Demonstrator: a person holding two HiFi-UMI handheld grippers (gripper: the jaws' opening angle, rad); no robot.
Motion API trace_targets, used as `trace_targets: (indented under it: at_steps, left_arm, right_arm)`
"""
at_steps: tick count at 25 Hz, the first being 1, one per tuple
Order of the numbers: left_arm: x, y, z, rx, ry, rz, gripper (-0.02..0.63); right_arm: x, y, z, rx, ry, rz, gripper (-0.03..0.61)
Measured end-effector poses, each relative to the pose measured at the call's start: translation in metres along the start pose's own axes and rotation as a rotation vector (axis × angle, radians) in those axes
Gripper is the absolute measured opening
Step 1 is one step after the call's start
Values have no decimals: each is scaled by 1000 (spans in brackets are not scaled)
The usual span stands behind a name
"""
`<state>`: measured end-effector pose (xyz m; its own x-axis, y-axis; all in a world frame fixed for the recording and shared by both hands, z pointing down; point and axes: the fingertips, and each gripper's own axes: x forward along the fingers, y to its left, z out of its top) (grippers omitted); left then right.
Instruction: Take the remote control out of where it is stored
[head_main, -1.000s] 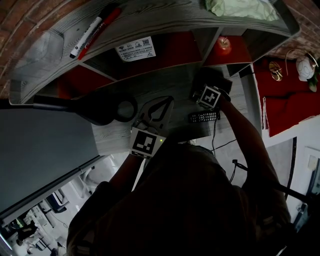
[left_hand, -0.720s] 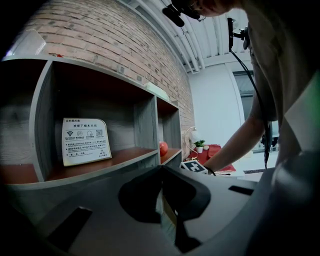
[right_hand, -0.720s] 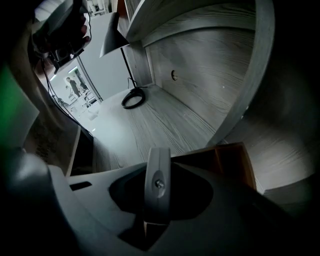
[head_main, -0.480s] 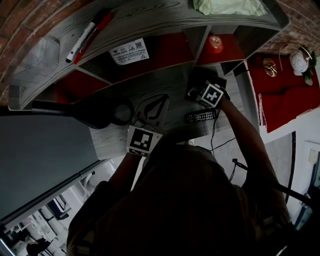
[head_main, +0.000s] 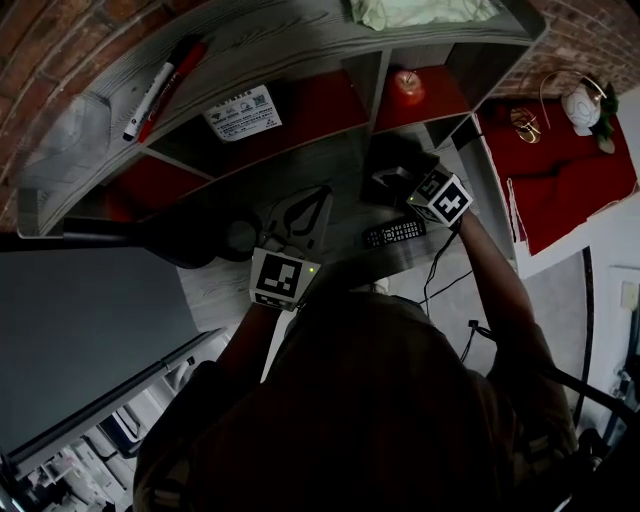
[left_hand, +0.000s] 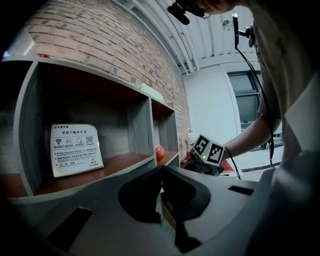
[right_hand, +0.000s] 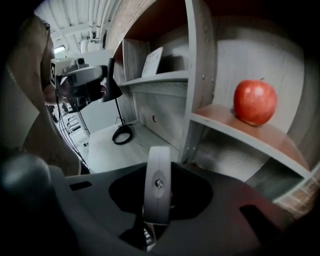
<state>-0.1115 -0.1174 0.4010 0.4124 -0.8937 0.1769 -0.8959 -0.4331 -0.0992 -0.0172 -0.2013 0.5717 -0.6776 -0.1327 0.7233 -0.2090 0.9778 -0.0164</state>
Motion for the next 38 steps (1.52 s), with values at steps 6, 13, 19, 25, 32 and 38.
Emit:
trace_targets:
  at_steps: [6, 13, 19, 25, 32, 38]
  left_arm:
    - [4, -1, 8, 10, -14, -8, 12]
    - [10, 0, 18, 16, -36, -13, 12]
    - [15, -1, 29, 27, -53, -18, 12]
    - [18, -5, 36, 41, -64, -30, 12]
    - [19, -9, 38, 61, -63, -38, 12]
    - [19, -8, 40, 63, -62, -35, 12]
  right_arm:
    - [-59, -10, 33, 41, -188, -133, 84]
    - [-123, -16, 52, 73, -362, -281, 83]
    - [-174, -10, 64, 69, -542, -392, 84]
    - [-212, 8, 72, 55, -668, -457, 84]
    - [-239, 27, 63, 75, -756, -507, 84]
    - [-244, 41, 51, 96, -766, -504, 84]
